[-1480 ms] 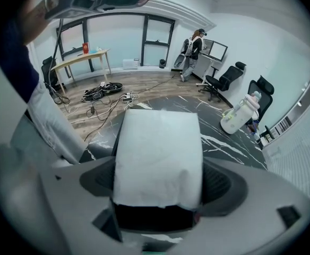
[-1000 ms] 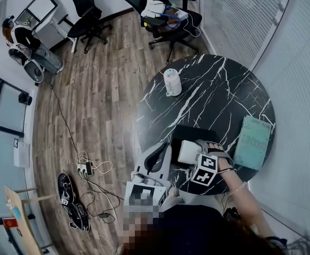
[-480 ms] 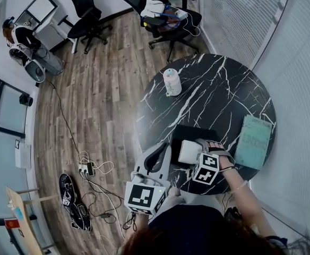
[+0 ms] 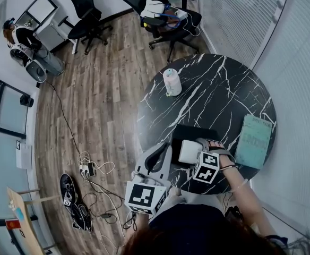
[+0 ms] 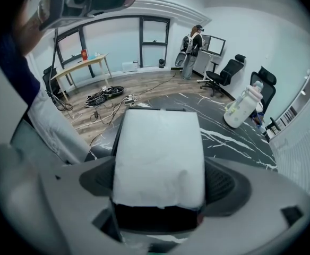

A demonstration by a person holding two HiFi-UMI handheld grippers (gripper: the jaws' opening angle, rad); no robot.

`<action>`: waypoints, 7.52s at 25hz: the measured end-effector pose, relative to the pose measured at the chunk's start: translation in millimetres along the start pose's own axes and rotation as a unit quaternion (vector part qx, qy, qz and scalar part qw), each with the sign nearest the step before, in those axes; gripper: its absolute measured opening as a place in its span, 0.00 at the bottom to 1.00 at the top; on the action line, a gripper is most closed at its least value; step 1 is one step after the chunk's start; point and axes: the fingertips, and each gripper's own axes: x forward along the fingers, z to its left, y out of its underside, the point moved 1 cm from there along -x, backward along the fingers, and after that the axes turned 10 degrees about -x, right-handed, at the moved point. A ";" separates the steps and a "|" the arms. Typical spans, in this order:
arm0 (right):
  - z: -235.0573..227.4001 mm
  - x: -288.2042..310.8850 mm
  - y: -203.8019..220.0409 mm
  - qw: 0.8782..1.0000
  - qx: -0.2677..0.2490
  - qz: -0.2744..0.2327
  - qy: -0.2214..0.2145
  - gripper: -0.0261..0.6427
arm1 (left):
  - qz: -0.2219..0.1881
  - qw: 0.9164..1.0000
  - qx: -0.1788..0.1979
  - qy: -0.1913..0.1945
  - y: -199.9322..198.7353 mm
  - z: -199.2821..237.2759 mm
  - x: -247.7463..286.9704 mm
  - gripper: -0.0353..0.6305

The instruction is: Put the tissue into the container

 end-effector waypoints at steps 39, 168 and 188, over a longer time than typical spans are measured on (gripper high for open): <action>-4.2 -44.2 -1.6 0.991 0.099 -0.047 0.078 0.69 | -0.008 0.999 0.013 0.029 -2.5 -17.9 -17.7 0.11; 301.7 -343.6 -71.5 0.767 0.283 -0.292 0.496 0.07 | -0.108 0.990 0.040 0.084 66.8 -200.1 -325.5 0.11; 338.4 -360.5 -75.4 0.748 0.300 -0.309 0.505 0.07 | -0.101 0.990 0.043 0.087 78.4 -215.5 -349.8 0.11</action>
